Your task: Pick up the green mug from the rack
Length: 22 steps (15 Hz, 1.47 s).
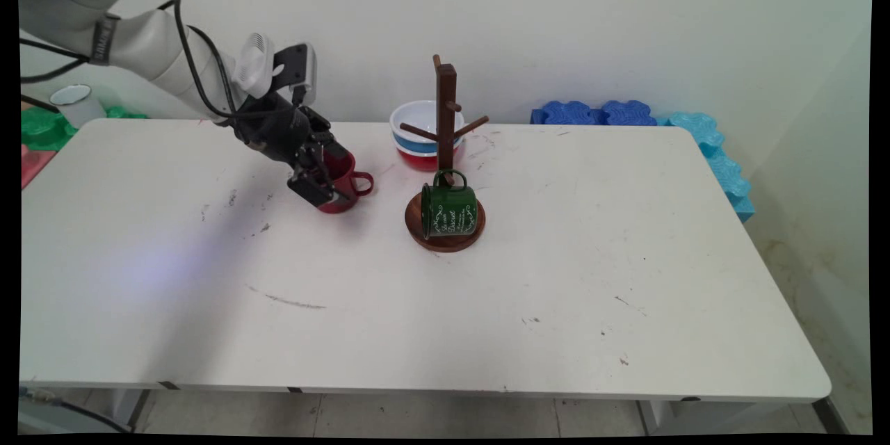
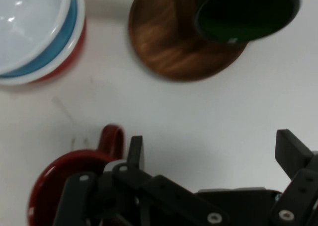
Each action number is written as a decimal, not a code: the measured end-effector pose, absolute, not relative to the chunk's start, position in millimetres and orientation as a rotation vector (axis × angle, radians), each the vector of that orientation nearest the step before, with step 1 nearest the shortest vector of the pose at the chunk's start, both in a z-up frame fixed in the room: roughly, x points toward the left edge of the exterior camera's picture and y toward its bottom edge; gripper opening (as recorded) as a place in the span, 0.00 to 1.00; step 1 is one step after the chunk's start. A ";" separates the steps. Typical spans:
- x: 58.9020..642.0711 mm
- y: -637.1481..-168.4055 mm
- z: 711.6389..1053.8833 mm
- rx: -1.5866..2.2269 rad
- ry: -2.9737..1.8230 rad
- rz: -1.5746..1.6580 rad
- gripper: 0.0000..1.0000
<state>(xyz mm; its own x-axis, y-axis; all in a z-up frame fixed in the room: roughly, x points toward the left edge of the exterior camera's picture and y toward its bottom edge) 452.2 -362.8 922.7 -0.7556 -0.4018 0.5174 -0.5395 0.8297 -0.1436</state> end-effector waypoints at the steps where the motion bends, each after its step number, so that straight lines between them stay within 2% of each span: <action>1: 449.3 -359.4 924.6 0.718 -2.508 0.379 1.00; 10: 426.9 -342.1 922.7 0.917 -2.238 0.258 1.00; 22: 408.0 -342.6 884.7 1.141 -2.008 0.168 1.00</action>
<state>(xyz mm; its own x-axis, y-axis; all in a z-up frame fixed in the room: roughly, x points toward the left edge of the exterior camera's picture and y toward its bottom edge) 408.0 -342.6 884.7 -0.2702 -0.6636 0.6976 -0.7704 0.5836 0.2568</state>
